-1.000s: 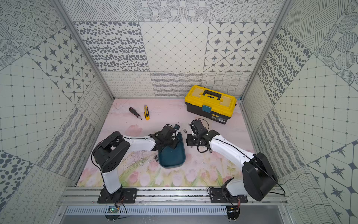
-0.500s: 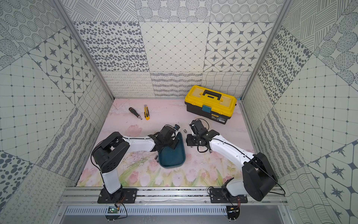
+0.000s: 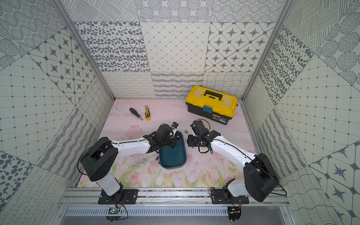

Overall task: Take out the socket from the storage box
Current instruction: Pick up the socket head from the storage box, then place the socket head at the center of the board.

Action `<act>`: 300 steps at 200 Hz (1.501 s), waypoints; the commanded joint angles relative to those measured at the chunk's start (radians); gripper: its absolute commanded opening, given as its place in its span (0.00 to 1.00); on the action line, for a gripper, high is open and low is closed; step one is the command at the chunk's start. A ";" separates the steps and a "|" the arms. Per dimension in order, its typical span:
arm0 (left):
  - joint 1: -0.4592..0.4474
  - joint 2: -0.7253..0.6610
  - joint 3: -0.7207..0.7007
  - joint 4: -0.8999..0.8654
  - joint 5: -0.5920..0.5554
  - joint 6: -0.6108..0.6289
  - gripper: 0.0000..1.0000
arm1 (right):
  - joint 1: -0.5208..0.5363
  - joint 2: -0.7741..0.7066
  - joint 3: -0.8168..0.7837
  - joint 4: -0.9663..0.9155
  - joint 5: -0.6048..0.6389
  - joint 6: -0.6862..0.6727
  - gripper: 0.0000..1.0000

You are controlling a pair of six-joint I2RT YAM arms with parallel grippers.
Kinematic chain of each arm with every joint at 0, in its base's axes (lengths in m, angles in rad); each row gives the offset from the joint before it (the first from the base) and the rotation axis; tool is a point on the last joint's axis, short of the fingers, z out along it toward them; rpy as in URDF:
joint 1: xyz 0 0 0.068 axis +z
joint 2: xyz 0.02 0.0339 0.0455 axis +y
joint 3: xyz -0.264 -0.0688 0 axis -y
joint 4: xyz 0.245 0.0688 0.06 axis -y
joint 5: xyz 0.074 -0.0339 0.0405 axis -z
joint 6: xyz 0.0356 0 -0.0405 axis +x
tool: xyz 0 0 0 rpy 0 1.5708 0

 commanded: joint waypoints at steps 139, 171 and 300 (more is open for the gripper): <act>0.275 -0.323 -0.101 -0.272 -0.134 -0.316 0.14 | -0.007 -0.009 0.008 0.033 -0.003 -0.023 0.46; 0.316 -0.271 -0.142 -0.264 -0.128 -0.375 0.14 | -0.010 -0.010 0.006 0.028 -0.001 -0.025 0.46; 0.334 -0.108 -0.159 -0.228 -0.111 -0.399 0.15 | -0.016 -0.019 -0.008 0.026 -0.006 -0.016 0.46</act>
